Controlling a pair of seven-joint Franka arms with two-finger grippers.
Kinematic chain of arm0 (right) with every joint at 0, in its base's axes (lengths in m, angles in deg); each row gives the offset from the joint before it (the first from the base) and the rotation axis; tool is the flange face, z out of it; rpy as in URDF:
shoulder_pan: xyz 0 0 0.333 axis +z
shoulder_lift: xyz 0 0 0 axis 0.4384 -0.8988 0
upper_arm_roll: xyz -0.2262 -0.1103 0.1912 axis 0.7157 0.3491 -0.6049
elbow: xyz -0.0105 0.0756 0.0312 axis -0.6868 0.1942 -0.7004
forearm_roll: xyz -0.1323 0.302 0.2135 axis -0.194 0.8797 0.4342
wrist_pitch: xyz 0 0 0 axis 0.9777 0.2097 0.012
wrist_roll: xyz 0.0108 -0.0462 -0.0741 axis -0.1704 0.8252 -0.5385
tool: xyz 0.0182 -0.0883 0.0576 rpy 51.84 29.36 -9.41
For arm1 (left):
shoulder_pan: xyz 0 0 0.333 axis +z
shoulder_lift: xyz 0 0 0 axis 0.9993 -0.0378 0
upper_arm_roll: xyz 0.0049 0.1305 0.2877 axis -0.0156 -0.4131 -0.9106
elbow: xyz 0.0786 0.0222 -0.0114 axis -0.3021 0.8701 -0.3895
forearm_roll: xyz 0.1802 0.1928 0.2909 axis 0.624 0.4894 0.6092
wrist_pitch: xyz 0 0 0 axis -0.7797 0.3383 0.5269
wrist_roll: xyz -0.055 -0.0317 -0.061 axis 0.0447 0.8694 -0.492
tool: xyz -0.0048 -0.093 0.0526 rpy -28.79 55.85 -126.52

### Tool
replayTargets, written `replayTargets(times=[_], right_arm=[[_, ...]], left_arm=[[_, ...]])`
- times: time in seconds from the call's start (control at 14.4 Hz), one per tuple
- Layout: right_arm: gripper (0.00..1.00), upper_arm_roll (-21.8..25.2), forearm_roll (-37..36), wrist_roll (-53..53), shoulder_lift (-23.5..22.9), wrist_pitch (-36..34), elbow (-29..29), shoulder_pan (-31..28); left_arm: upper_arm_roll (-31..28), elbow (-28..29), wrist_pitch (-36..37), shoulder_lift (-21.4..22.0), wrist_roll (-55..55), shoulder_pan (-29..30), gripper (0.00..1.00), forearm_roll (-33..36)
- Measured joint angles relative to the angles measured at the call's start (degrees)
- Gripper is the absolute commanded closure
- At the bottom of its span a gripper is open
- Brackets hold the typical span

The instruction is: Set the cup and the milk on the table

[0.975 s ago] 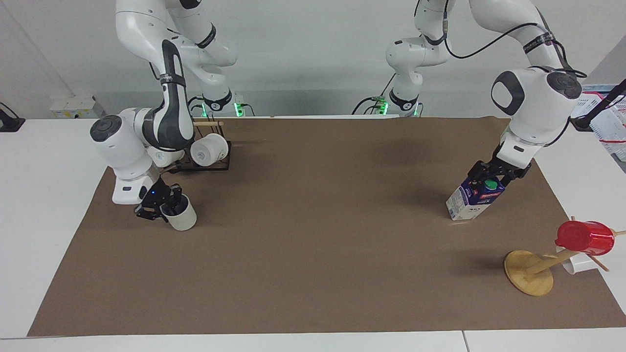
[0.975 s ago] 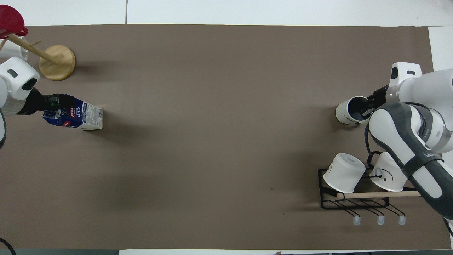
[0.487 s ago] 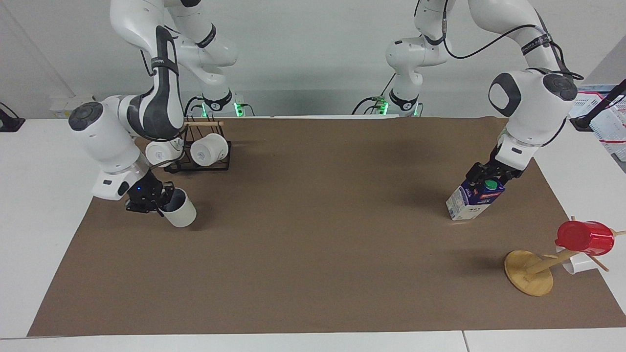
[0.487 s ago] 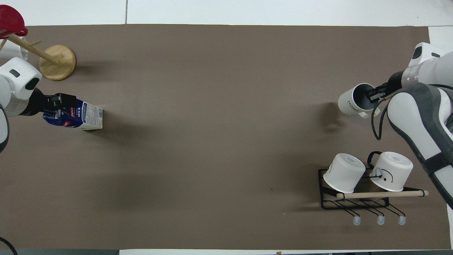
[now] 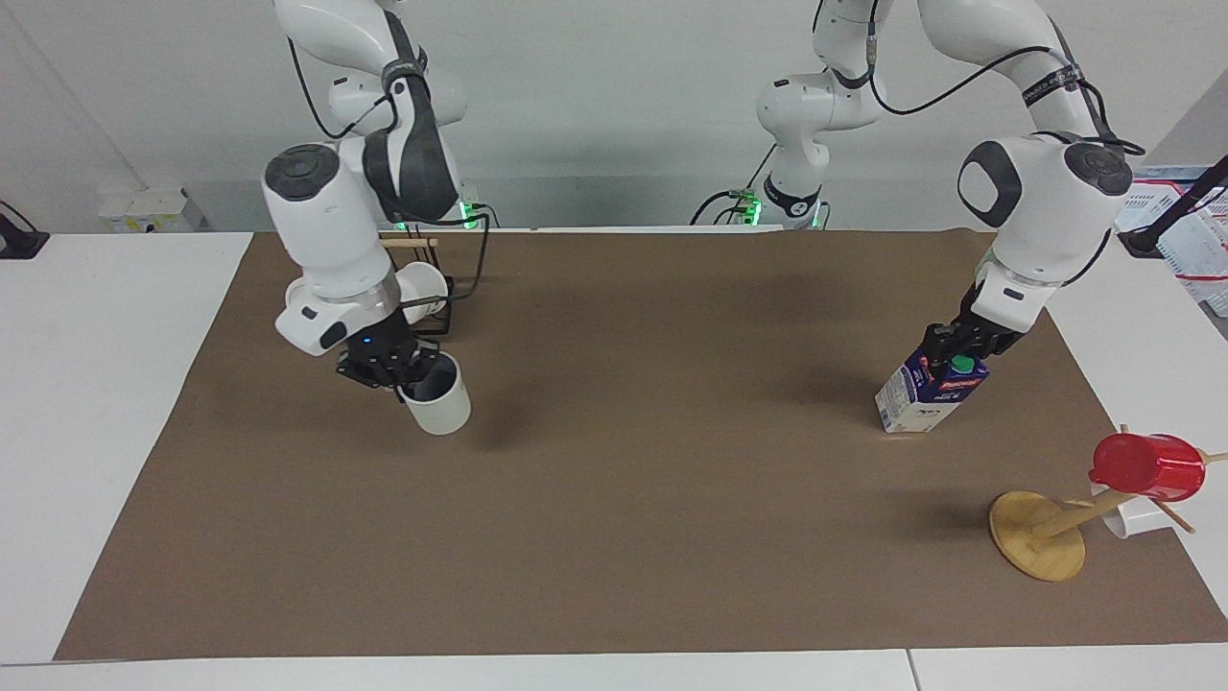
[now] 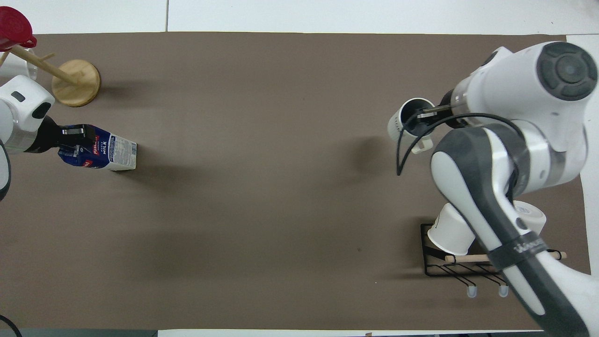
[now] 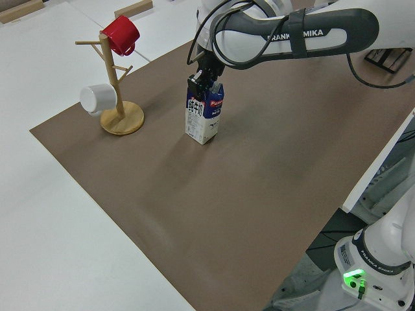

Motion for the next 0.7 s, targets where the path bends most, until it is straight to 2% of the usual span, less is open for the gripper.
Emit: replayTargets(times=[0.35, 0.7], right_arm=[[1.0, -0.03, -0.23, -16.43, -2.18, 2.47, 0.0, 9.05], [1.0, -0.02, -4.32, -25.0, -6.01, 3.76, 0.0, 15.35]], left_arm=[[0.0, -0.9, 0.84, 1.7, -0.01, 0.0, 1.0, 0.01], [0.12, -6.64, 7.61, 2.39, -0.05, -0.11, 1.0, 0.42]])
